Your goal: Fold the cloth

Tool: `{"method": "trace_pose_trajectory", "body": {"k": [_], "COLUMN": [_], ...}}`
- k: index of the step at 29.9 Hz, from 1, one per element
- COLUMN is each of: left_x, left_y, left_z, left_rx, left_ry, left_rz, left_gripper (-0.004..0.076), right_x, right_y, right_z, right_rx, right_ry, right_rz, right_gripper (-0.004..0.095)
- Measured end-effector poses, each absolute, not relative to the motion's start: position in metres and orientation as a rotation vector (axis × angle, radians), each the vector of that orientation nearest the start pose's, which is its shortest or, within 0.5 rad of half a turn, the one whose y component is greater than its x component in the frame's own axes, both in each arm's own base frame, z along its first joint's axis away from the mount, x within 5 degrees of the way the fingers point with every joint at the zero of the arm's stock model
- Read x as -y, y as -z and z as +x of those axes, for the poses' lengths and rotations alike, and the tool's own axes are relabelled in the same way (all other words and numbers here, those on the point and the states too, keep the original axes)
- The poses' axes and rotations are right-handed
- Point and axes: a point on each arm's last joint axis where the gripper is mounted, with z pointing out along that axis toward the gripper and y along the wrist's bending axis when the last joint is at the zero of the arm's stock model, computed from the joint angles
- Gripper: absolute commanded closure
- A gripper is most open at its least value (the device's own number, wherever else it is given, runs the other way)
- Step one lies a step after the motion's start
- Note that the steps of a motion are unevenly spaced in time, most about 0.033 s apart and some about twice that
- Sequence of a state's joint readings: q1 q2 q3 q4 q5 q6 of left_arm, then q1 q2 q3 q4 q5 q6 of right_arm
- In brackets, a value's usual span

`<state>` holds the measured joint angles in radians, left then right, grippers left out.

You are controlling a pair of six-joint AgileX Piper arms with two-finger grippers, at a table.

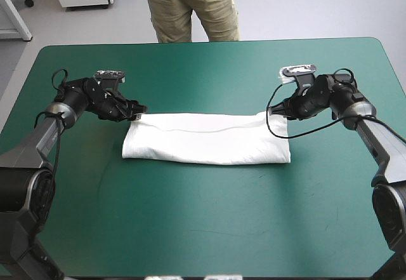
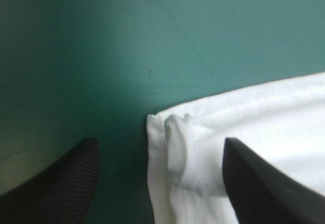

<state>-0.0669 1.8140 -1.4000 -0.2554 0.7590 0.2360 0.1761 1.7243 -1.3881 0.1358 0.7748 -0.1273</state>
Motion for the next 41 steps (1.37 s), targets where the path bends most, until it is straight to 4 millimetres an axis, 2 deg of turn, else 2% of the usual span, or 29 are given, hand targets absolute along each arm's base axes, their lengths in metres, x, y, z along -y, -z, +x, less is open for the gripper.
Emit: {"method": "trace_pose_trajectory", "body": {"k": [3,5,7,9,11,14,15,17,18,22,25,30,33,35,37,41], "left_x": [0.043,0.044,0.046,0.050,0.056,0.069,0.075,0.090,0.098,0.138,0.163,0.178,0.181,0.183,0.186,0.189], "left_y": [-0.267,-0.288,-0.310,-0.331,-0.346,-0.351,-0.350,-0.347,-0.345,-0.333,-0.315,-0.277,-0.255,-0.240,-0.227,-0.203], "left_z": [0.395,0.397,0.395,0.392,0.386,0.378,0.376,0.370,0.368,0.356,0.349,0.353,0.362,0.367,0.370,0.375], "left_rx": [-2.596,-2.554,-2.510,-2.462,-2.428,-2.424,-2.425,-2.430,-2.428,-2.415,-2.417,-2.477,-2.526,-2.561,-2.591,-2.644], "left_ry": [0.242,0.258,0.283,0.335,0.419,0.562,0.602,0.661,0.676,0.714,0.727,0.724,0.724,0.743,0.762,0.797], "left_rz": [0.223,0.225,0.241,0.259,0.287,0.357,0.382,0.468,0.504,0.636,0.675,0.651,0.628,0.606,0.586,0.557], "left_gripper": [0.0179,0.0180,0.0184,0.0227,0.0356,0.0664,0.0734,0.0734,0.0733,0.0733,0.0733,0.0733,0.0733,0.0733,0.0733,0.0733], "right_x": [-0.070,-0.064,-0.054,-0.045,-0.037,-0.028,-0.026,-0.020,-0.017,-0.006,0.000,0.002,-0.001,-0.004,-0.008,-0.013], "right_y": [-0.299,-0.316,-0.340,-0.363,-0.385,-0.410,-0.417,-0.427,-0.431,-0.425,-0.407,-0.377,-0.365,-0.359,-0.351,-0.329], "right_z": [0.367,0.363,0.352,0.337,0.318,0.291,0.282,0.267,0.259,0.235,0.224,0.222,0.226,0.232,0.241,0.263], "right_rx": [-2.519,-2.472,-2.413,-2.359,-2.316,-2.274,-2.257,-2.228,-2.214,-2.204,-2.235,-2.287,-2.305,-2.315,-2.334,-2.401], "right_ry": [-0.170,-0.154,-0.136,-0.122,-0.113,-0.089,-0.080,-0.061,-0.048,-0.013,-0.012,-0.078,-0.129,-0.183,-0.242,-0.348], "right_rz": [-0.288,-0.274,-0.249,-0.226,-0.208,-0.193,-0.189,-0.174,-0.167,-0.128,-0.085,-0.041,-0.036,-0.033,-0.035,-0.040], "right_gripper": [0.0470,0.0470,0.0471,0.0488,0.0555,0.0729,0.0791,0.0925,0.0922,0.0926,0.0925,0.0924,0.0882,0.0799,0.0673,0.0314]}}
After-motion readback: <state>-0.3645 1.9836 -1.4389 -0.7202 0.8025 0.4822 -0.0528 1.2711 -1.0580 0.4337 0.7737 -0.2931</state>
